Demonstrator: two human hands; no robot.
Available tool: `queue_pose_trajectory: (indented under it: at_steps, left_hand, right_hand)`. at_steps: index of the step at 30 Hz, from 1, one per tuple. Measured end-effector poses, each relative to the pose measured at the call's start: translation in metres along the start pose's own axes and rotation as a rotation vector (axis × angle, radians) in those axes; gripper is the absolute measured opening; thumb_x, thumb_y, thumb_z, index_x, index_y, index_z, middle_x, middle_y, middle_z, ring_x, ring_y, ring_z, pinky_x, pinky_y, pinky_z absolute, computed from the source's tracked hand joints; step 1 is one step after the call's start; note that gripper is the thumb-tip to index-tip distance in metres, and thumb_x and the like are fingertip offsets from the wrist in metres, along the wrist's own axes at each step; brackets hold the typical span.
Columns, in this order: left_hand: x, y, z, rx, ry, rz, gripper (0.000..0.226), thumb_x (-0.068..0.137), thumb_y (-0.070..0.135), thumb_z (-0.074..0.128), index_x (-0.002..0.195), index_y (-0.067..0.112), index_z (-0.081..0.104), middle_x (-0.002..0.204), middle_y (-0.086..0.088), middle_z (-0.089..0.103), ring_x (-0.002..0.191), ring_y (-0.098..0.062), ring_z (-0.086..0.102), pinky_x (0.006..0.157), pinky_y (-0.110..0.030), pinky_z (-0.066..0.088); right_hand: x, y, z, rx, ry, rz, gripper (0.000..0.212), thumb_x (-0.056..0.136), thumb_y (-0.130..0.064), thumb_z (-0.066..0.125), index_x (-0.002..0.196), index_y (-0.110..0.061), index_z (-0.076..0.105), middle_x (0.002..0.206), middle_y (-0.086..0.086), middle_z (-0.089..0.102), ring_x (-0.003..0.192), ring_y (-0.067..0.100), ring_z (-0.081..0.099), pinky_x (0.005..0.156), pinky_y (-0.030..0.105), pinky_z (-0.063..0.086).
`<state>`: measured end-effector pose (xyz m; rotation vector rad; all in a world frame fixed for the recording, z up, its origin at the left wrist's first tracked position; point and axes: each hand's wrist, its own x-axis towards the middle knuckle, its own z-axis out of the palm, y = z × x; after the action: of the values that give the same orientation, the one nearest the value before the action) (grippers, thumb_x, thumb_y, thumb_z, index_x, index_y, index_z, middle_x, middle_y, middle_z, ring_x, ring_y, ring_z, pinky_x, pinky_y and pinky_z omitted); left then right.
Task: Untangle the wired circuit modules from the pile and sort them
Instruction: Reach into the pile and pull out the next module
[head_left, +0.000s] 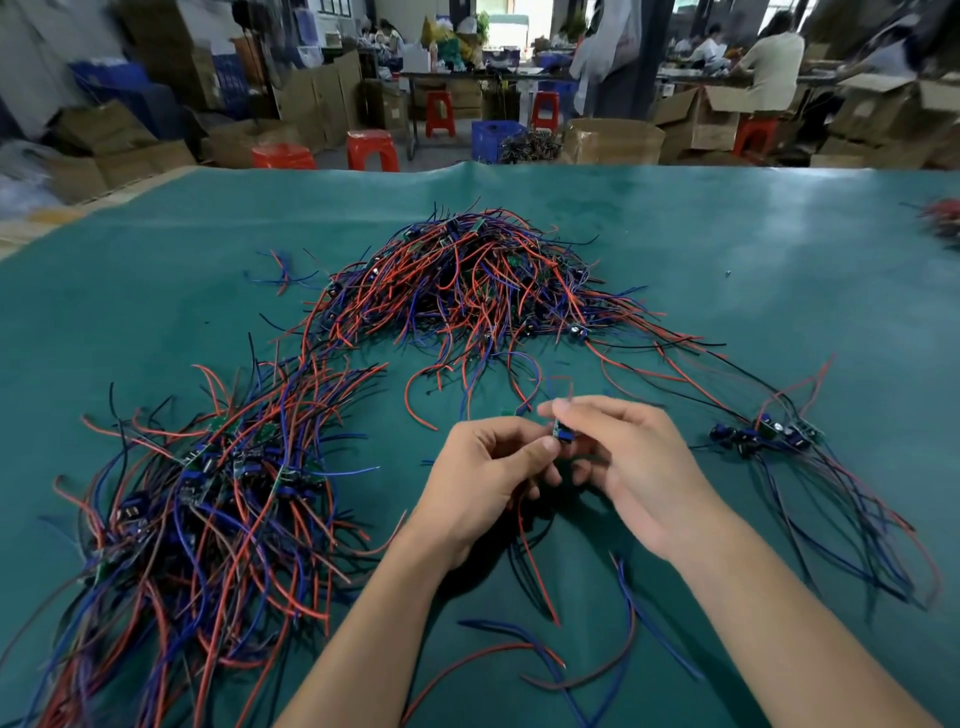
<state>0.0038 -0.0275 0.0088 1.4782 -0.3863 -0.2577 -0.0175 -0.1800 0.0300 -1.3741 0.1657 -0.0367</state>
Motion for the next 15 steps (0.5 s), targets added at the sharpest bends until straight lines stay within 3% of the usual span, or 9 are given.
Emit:
queue_pose_trajectory:
  at_steps: [3,7,12,15]
  left_hand:
    - [0.000,-0.001,0.001,0.018,-0.003,-0.017,0.017,0.095,0.009,0.064,0.079,0.008,0.070,0.061,-0.003,0.064,0.048,-0.009,0.045,0.047,-0.014,0.037]
    - [0.001,-0.002,0.001,0.026,-0.016,-0.031,0.018,0.096,0.009,0.063,0.087,-0.006,0.067,0.058,-0.001,0.062,0.047,-0.009,0.043,0.047,-0.014,0.036]
    - [0.001,0.000,0.001,0.058,-0.059,-0.026,0.015,0.096,0.012,0.063,0.084,0.007,0.071,0.058,-0.001,0.061,0.047,-0.008,0.043,0.049,-0.015,0.036]
    - [0.001,-0.001,0.000,0.071,-0.079,-0.020,0.018,0.096,0.012,0.064,0.080,0.015,0.072,0.058,0.000,0.061,0.047,-0.007,0.043,0.048,-0.014,0.035]
  right_hand:
    - [0.001,-0.003,-0.007,-0.039,0.035,-0.070,0.016,0.084,-0.006,0.076,0.072,-0.015,0.081,0.090,0.004,0.077,0.071,0.012,0.064,0.056,0.024,0.041]
    - [0.005,-0.004,-0.018,-0.260,0.173,-0.244,0.015,0.084,-0.009,0.081,0.069,-0.012,0.077,0.075,0.000,0.072,0.072,0.011,0.060,0.055,0.025,0.045]
    - [0.010,-0.008,-0.031,-0.390,0.298,-0.399,0.021,0.086,-0.010,0.080,0.067,-0.014,0.072,0.063,0.003,0.066,0.051,0.009,0.050,0.046,0.018,0.043]
    - [0.013,-0.013,-0.041,-0.364,0.386,-0.436,0.024,0.085,-0.009,0.080,0.066,-0.020,0.072,0.061,-0.008,0.066,0.048,0.009,0.050,0.046,0.018,0.044]
